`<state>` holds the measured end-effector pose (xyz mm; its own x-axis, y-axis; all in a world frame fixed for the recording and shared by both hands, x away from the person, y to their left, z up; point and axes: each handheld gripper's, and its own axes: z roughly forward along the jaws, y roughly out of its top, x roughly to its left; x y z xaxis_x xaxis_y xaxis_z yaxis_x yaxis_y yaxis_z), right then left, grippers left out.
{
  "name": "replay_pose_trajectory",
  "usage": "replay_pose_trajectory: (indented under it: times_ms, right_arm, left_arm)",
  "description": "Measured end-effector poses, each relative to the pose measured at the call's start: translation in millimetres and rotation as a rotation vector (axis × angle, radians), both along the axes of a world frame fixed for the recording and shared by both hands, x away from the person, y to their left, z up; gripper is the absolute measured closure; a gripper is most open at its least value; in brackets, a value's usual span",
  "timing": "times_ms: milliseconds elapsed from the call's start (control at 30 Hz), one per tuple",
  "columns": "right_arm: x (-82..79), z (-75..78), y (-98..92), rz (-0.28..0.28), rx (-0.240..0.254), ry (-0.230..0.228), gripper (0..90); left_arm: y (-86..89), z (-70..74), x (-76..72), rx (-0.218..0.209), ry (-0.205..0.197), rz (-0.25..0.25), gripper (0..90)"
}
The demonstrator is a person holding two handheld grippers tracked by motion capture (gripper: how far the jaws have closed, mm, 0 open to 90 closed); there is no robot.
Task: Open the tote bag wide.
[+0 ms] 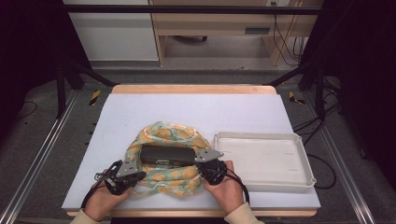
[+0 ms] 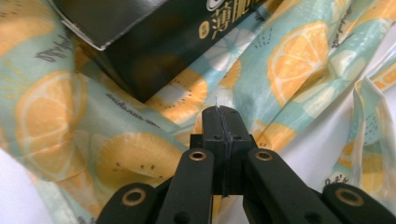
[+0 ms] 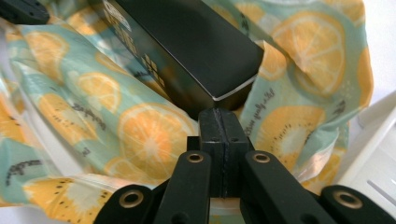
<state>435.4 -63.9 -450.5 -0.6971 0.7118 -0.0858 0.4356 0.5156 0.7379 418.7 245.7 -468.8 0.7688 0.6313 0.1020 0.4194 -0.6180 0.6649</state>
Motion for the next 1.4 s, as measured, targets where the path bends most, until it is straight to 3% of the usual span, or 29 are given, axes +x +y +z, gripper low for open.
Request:
replay_pose_trajectory:
  times_ms: [300, 533, 1133, 1400]
  right_arm:
    - [6.3, -8.0, -0.1, -0.029, -0.042, 0.034, 90.0]
    - [12.0, -11.2, 4.1, -0.048, -0.08, 0.032, 90.0]
    - [3.5, -3.4, -4.9, -0.032, -0.026, 0.004, 90.0]
    - [-7.1, 6.2, -12.0, -0.017, 0.016, -0.031, 90.0]
  left_arm:
    - [-3.2, -0.5, -0.8, 0.0, 0.007, -0.009, 90.0]
    - [-4.1, 0.0, -0.6, -0.009, -0.001, -0.006, 90.0]
    - [1.4, 8.9, -0.5, -0.084, -0.049, 0.016, 90.0]
    - [8.7, 23.2, -0.3, -0.13, -0.099, 0.031, 90.0]
